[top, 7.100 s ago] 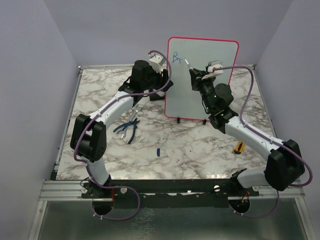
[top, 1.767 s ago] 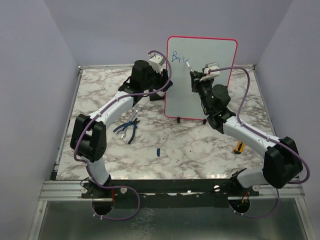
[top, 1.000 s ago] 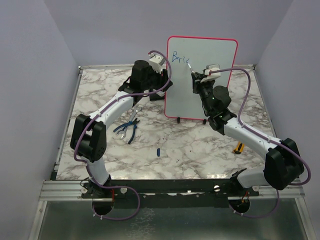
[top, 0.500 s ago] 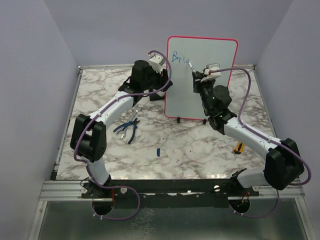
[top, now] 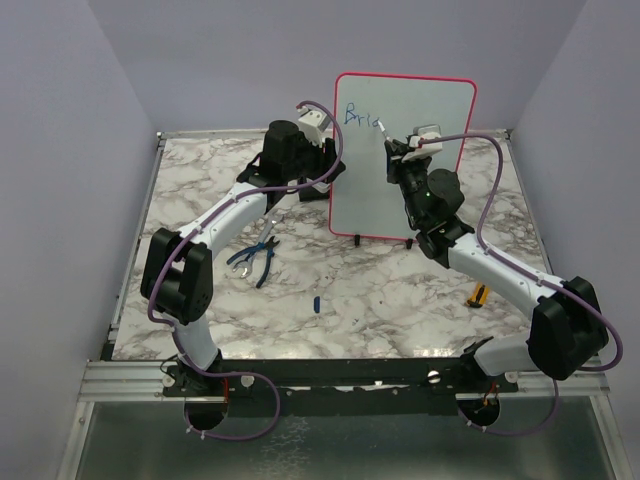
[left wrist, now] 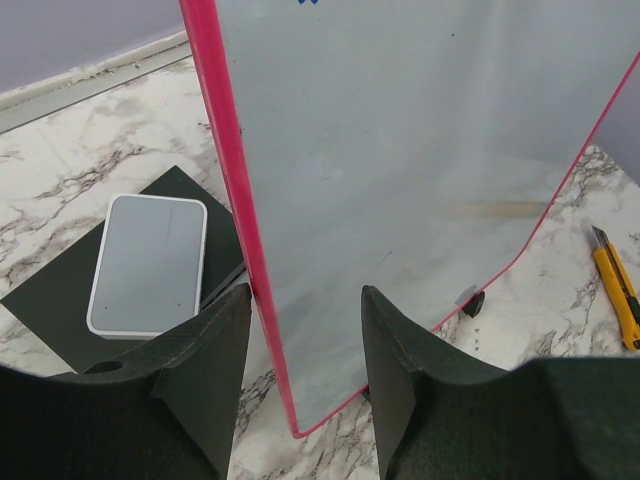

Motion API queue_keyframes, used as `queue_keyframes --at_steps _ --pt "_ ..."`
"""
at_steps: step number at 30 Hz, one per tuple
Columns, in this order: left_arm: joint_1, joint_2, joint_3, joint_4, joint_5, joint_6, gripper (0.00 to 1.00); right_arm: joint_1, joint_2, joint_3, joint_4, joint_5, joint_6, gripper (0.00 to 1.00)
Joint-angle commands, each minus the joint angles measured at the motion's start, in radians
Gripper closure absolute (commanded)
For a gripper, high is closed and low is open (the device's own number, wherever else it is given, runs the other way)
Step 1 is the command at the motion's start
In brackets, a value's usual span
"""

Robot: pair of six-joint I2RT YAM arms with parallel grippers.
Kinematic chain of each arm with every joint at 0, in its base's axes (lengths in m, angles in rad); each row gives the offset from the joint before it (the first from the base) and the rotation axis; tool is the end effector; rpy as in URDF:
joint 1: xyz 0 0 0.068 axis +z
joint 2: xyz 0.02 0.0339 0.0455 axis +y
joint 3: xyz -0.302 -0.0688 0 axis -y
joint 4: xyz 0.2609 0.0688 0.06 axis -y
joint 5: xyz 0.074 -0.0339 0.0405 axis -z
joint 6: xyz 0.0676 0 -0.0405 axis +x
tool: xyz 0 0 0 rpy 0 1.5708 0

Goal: Write a sentence on the whiteboard
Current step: Pick up the sentence from the whiteboard.

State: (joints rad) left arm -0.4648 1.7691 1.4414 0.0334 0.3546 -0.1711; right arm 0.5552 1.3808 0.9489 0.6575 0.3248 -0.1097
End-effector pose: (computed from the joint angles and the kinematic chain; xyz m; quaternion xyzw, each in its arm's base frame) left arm 0.4162 -0.2349 0.3426 0.2196 0.7667 -0.3179 0.5128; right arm 0.3169 0.1712 0.3862 -0.0811 0.6224 0.0723 0.7751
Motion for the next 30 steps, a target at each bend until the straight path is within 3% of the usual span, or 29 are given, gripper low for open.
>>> queue_keyframes --at_steps 1,13,30 --pt "0.001 -0.037 0.003 -0.006 0.017 0.002 0.51 -0.005 -0.002 -0.006 0.017 0.036 -0.01 0.99" --pt "0.0 -0.04 0.004 -0.006 0.018 0.001 0.51 -0.005 -0.023 -0.075 0.002 0.033 0.027 1.0" --pt "0.0 -0.037 0.005 -0.006 0.022 -0.001 0.51 -0.003 -0.001 -0.037 0.0 -0.045 0.035 0.99"
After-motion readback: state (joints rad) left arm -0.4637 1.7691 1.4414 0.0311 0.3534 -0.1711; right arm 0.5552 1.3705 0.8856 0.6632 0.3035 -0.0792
